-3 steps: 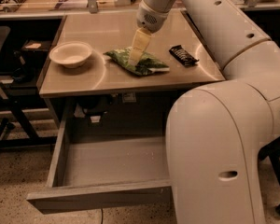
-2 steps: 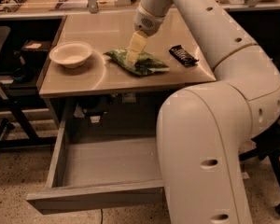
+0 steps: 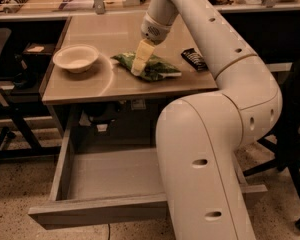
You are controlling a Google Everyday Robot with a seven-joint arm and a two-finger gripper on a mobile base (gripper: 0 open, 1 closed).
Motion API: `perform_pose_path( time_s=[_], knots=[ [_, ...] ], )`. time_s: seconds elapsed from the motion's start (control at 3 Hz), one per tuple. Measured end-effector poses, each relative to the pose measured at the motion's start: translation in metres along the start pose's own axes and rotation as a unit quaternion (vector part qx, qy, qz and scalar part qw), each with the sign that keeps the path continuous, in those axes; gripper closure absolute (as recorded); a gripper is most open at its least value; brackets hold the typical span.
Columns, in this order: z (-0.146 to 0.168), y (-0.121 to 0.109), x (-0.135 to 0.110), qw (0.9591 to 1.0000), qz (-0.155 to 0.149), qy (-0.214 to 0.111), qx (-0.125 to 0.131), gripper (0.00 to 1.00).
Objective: Place green jalapeno chip bag into top drawer
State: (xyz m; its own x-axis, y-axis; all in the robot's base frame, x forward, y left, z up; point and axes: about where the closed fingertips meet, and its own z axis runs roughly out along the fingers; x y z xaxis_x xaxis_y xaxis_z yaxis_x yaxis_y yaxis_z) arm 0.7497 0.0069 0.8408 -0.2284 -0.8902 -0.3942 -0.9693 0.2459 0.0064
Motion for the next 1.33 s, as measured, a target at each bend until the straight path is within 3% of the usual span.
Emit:
perform_pose_path(
  time_s=[0.67,1.0,1.33],
  knots=[
    [0.026,-0.011,0.005,0.9999,0.011,0.01,-0.007,0.0],
    [0.029,-0.016,0.0,0.9999,0.01,0.002,0.001,0.18],
    [0.034,-0.02,-0.003,0.9999,0.01,-0.004,0.005,0.43]
  ],
)
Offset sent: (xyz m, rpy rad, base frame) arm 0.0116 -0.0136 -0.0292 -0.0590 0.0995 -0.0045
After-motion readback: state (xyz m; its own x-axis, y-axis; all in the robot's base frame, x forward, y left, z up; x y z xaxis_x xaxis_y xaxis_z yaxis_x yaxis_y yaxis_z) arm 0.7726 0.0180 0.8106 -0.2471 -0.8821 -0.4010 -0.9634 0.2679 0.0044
